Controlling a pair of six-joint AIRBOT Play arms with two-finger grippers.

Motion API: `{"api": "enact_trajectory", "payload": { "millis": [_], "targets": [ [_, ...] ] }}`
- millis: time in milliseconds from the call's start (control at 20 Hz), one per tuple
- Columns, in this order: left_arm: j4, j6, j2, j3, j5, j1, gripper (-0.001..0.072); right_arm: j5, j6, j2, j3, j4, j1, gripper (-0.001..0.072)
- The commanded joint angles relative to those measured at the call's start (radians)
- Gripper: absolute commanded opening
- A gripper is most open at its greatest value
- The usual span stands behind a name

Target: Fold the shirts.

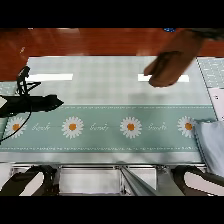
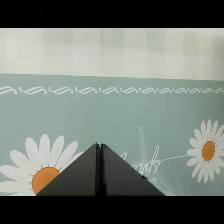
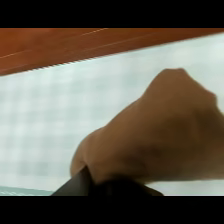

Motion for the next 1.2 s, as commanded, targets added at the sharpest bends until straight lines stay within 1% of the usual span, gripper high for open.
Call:
{"api": "enact_trajectory", "payload": {
  "millis": [0, 100, 250, 400, 500, 600, 700, 750, 950, 1000, 1050, 1100, 1150],
  "targets": [
    [-0.023, 0.001, 0.001, 0.001, 0.040, 0.000, 0.0021, 0.179, 0.022, 0.109, -0.019, -0.113, -0.193, 0.0022],
    [-0.037, 0.001, 0.001, 0.001, 0.080, 0.000, 0.0021, 0.230, 0.018, 0.164, -0.083, -0.126, -0.303, 0.0021],
    [-0.045, 0.001, 0.001, 0.001, 0.131, 0.000, 0.0021, 0.327, -0.014, 0.259, -0.269, -0.178, -0.490, 0.0022],
    [-0.045, 0.001, 0.001, 0.001, 0.160, 0.000, 0.0021, 0.404, -0.079, 0.378, -0.476, -0.310, -0.708, 0.0022],
    [-0.045, 0.001, 0.000, 0.001, 0.185, -0.001, 0.0021, 0.420, -0.086, 0.449, -0.564, -0.372, -0.858, 0.0022],
    [-0.045, 0.001, -0.001, 0.001, 0.214, -0.007, 0.0021, 0.435, -0.085, 0.502, -0.607, -0.451, -0.967, 0.0022],
    [-0.045, 0.002, -0.007, 0.001, 0.240, -0.021, 0.0021, 0.435, -0.068, 0.543, -0.613, -0.598, -1.027, 0.0023],
    [-0.045, 0.003, -0.010, 0.001, 0.250, -0.032, 0.0021, 0.435, -0.062, 0.552, -0.613, -0.635, -1.034, 0.0023],
    [-0.045, 0.005, -0.031, 0.001, 0.274, -0.095, 0.0021, 0.434, -0.072, 0.534, -0.613, -0.677, -1.034, 0.0024],
    [-0.045, 0.005, -0.037, 0.001, 0.285, -0.111, 0.0021, 0.434, -0.072, 0.526, -0.615, -0.685, -1.034, 0.0121],
    [-0.045, 0.005, -0.043, 0.001, 0.298, -0.124, 0.0021, 0.434, -0.073, 0.516, -0.620, -0.686, -1.034, 0.0372],
    [-0.045, 0.005, -0.049, 0.001, 0.317, -0.137, 0.0021, 0.433, -0.076, 0.504, -0.620, -0.687, -1.034, 0.0403],
    [-0.045, 0.004, -0.055, 0.002, 0.337, -0.144, 0.0021, 0.429, -0.076, 0.492, -0.620, -0.686, -1.034, 0.0403]
  ]
}}
